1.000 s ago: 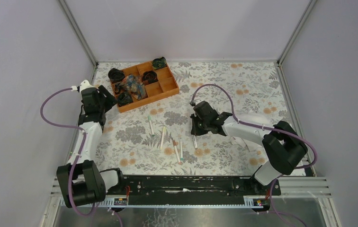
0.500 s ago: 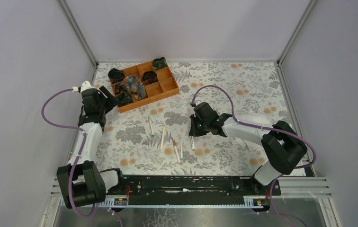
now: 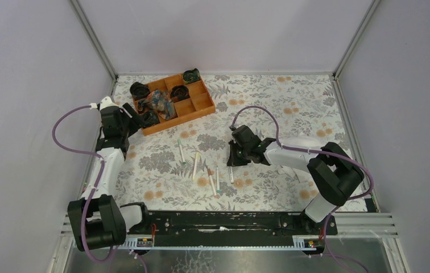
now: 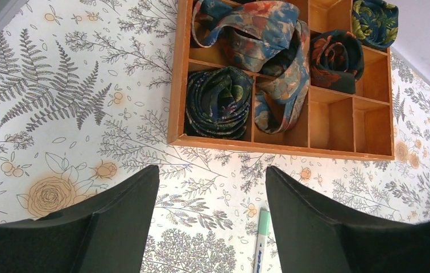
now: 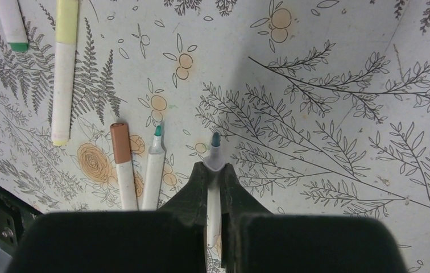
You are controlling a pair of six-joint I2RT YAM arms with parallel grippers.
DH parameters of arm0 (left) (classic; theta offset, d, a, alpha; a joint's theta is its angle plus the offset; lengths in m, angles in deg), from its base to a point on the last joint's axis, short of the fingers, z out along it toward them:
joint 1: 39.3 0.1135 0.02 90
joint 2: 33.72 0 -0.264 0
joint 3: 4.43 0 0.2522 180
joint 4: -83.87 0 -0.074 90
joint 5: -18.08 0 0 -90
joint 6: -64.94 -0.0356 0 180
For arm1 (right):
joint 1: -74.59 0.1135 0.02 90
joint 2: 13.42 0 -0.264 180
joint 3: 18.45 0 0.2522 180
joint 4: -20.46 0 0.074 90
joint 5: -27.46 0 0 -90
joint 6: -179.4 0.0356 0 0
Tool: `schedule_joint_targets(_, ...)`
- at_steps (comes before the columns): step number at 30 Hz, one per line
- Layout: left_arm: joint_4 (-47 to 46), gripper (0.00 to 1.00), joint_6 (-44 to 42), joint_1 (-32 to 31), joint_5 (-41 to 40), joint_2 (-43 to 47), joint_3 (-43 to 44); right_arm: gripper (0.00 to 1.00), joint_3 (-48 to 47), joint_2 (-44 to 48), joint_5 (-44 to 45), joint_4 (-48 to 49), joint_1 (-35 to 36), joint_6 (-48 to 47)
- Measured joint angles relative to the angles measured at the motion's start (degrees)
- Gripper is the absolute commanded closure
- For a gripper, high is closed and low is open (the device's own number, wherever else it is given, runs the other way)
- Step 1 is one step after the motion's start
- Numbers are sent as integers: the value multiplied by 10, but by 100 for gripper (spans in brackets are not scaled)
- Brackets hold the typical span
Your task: Insert the pens into the pen caps
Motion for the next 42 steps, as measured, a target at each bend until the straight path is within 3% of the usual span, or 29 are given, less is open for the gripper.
schedule_joint_targets(11,0,31,0,-3,17,-1,0,70,0,-13,4,2,0,23)
schedule_joint_targets(22,0,29,0,-7,22,-1,0,40,0,-13,7,1,0,27)
schedule_joint_targets(27,0,18,-1,-8,26,-1,0,21,0,-12,18,1,0,22)
schedule_joint_targets(29,0,3,-2,-8,26,-1,0,15,0,-8,21,0,0,16)
schedule_joint_targets(30,0,0,-3,-8,26,-1,0,12,0,-2,23,-1,0,11)
schedule_joint_targets(33,0,0,-2,-8,26,0,0,2,0,21,36,-3,0,-2)
schedule_joint_targets(42,-2,0,14,-8,19,28,-1,1,1,116,108,-21,-10,-92)
